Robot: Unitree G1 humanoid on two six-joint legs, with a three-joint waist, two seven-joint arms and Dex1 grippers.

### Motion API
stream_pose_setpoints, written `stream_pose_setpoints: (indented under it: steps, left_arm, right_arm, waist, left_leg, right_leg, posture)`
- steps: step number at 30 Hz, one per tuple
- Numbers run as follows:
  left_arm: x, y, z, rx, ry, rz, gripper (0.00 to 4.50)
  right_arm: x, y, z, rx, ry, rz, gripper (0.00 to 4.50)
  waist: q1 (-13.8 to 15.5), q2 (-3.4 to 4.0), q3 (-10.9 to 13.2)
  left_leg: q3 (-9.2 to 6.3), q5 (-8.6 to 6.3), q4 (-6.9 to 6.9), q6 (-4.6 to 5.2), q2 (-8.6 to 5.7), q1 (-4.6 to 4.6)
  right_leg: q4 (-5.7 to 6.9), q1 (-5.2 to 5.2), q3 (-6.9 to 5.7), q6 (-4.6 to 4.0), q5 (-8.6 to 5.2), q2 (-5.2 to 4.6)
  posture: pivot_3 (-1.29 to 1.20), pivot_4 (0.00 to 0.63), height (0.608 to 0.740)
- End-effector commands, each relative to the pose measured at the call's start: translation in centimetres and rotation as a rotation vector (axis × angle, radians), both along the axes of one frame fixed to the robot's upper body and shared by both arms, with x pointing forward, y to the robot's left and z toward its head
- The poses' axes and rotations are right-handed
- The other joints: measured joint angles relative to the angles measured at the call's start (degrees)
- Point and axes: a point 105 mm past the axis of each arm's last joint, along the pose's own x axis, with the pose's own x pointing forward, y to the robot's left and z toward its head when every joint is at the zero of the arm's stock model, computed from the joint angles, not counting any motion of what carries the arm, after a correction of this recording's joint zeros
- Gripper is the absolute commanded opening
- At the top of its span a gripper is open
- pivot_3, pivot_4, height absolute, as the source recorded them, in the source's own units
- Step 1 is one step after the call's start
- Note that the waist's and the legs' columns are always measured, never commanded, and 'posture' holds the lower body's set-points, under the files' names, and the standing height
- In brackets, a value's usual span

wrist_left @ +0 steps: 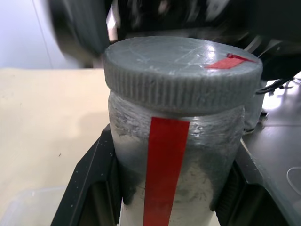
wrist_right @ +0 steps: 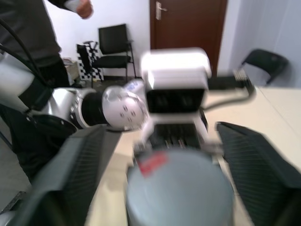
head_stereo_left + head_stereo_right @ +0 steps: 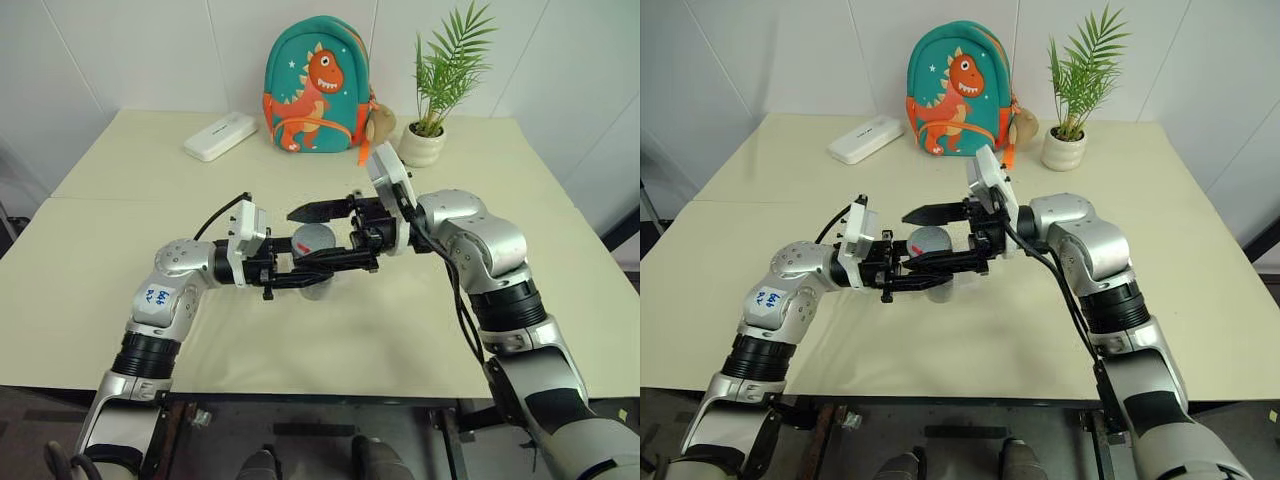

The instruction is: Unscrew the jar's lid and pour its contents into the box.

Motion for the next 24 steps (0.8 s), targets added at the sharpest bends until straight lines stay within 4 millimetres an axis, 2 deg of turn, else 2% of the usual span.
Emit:
stream_pose_setpoints:
  steps: [1,6,11,24]
  left_arm:
    - [0.8,0.9,0.5,0.018,-0.032,0.070,1.97]
    - [0.9,1.3,0.4,0.022,-0.026,0.089,1.97]
    - [1.1,1.3,0.5,0.006,-0.023,0.110,1.97]
    - [1.0,0.7,0.5,-0.016,-0.009,0.110,1.97]
  right_arm:
    - [0.0,-0.5,1.6,0.056,-0.053,-0.028,4.47]
    - [0.0,-0.5,1.7,0.046,-0.062,-0.047,4.47]
    - [0.8,0.9,1.6,0.088,-0.088,-0.135,4.47]
    - [1.0,2.7,-0.7,0.045,-0.114,-0.170,4.47]
  waist:
    - [0.0,0.00,0.0]
    - [0.0,0.00,0.0]
    - [-0.1,0.00,0.0]
    - [-0.1,0.00,0.0]
  left_leg:
    - [0.00,0.01,0.02,0.00,0.00,0.00]
    - [0.00,0.02,0.03,-0.01,0.00,0.00]
    - [0.00,0.02,0.03,-0.01,0.00,0.00]
    - [0.00,0.04,0.04,-0.02,0.00,0.00]
  right_leg:
    - [0.02,0.00,0.00,-0.01,0.01,0.00]
    - [0.10,-0.02,0.01,-0.02,0.01,0.00]
    - [0.10,-0.03,0.01,-0.02,0.01,0.00]
    - [0.20,-0.06,0.02,-0.02,0.01,0.01]
  posture:
    - [0.00,0.150,0.740]
    - [0.00,0.150,0.740]
    - [0.00,0.150,0.740]
    - [0.00,0.150,0.740]
